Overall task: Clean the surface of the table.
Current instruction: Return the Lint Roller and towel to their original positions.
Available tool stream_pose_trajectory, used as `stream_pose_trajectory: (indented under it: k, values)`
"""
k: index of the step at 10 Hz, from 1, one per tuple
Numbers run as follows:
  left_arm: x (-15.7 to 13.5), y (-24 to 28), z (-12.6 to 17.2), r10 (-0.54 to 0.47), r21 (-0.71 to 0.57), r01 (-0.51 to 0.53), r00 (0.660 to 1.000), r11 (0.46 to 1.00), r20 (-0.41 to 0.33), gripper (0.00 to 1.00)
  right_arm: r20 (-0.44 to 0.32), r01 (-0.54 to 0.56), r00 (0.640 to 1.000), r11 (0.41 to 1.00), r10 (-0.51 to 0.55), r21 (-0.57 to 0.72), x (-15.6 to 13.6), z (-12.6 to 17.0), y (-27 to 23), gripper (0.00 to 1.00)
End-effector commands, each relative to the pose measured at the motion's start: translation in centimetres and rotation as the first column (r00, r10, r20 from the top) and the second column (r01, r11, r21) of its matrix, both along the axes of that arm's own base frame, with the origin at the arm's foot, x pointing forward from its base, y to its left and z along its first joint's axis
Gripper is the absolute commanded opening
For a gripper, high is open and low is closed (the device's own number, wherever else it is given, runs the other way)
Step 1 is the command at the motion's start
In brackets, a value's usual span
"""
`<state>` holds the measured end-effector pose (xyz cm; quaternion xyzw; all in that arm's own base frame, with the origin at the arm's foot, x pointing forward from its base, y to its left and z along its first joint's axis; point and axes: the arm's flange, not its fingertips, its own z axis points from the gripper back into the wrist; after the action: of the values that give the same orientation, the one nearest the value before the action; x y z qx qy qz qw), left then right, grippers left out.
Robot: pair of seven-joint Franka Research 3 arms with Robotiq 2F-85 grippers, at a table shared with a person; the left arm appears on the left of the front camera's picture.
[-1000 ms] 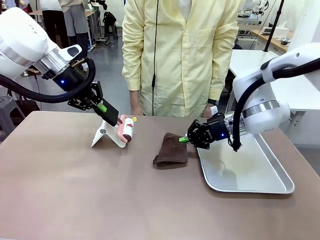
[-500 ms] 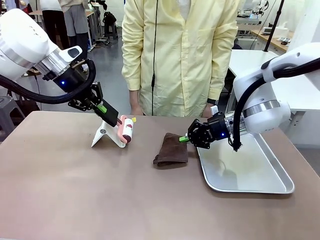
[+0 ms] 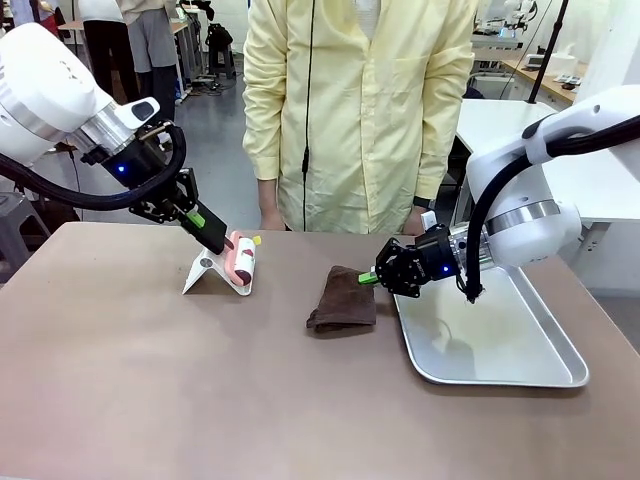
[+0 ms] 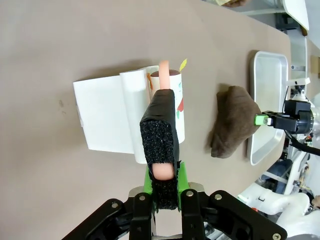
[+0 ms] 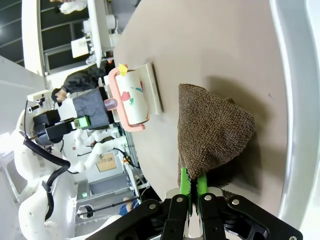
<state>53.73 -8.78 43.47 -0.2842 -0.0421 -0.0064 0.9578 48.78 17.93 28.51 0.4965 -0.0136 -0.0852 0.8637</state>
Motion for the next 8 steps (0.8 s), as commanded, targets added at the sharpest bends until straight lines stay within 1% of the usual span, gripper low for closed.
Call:
stream_pose_trajectory:
  k: [1, 3, 8]
  values:
    - [0.7, 0.2, 0.0, -0.003, 0.013, 0.004, 1.000, 1.000, -0.010, 0.20, 0.016, 0.014, 1.000, 1.000, -0.014, 0.020, 0.0, 0.3, 0.2, 0.05]
    - [1.0, 0.3, -0.8, -0.004, 0.019, 0.005, 1.000, 1.000, -0.026, 0.20, 0.016, 0.014, 1.000, 1.000, -0.014, 0.020, 0.0, 0.3, 0.2, 0.05]
    - [1.2, -0.2, -1.3, -0.003, 0.035, 0.005, 0.999, 0.999, -0.043, 0.20, 0.016, 0.014, 1.000, 1.000, -0.014, 0.020, 0.0, 0.3, 0.2, 0.05]
